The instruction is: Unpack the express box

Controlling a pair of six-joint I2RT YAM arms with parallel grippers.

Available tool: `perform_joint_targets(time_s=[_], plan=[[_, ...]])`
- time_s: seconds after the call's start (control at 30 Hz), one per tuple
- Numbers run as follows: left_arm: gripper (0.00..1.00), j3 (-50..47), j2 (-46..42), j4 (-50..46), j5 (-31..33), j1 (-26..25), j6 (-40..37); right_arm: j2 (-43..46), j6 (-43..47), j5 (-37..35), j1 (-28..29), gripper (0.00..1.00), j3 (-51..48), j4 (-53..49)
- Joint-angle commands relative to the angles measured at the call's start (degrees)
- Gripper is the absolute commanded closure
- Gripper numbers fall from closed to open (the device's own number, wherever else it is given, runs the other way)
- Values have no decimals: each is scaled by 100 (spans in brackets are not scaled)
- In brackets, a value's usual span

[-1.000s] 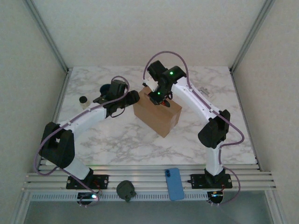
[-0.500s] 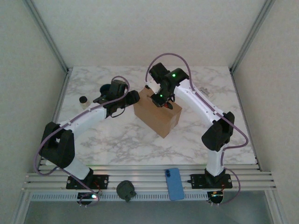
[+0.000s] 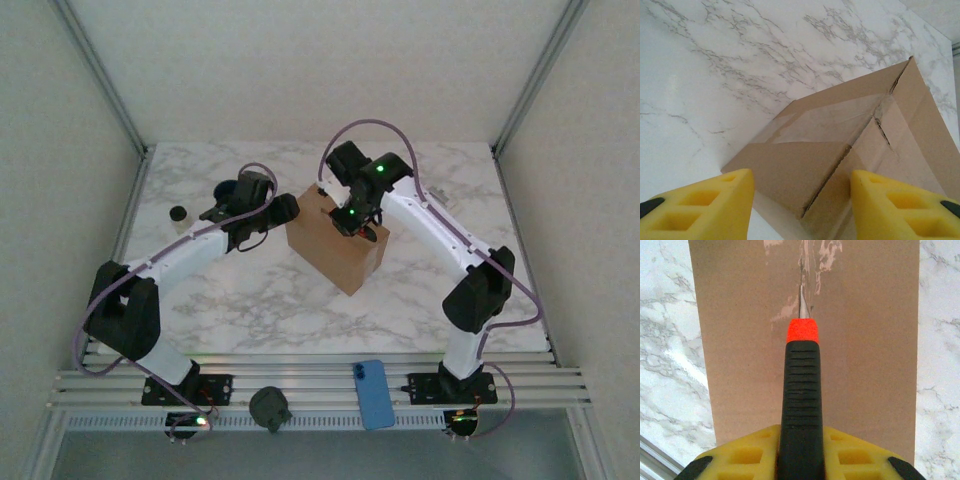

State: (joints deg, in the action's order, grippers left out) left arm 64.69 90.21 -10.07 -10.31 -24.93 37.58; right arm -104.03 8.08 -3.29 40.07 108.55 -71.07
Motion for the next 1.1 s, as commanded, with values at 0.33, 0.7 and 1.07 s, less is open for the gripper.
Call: perform_joint_targets(time_s=[0.33, 0.7, 1.07], plan=[[49, -176, 251, -645, 459, 76, -41, 743, -314, -338, 46, 100, -959, -1013], [49, -131, 303, -657, 468, 76, -58, 1321, -577, -458, 46, 100, -1460, -1189], [49, -131, 315, -681, 505, 89, -84, 1783, -782, -624, 45, 100, -1872, -1398]])
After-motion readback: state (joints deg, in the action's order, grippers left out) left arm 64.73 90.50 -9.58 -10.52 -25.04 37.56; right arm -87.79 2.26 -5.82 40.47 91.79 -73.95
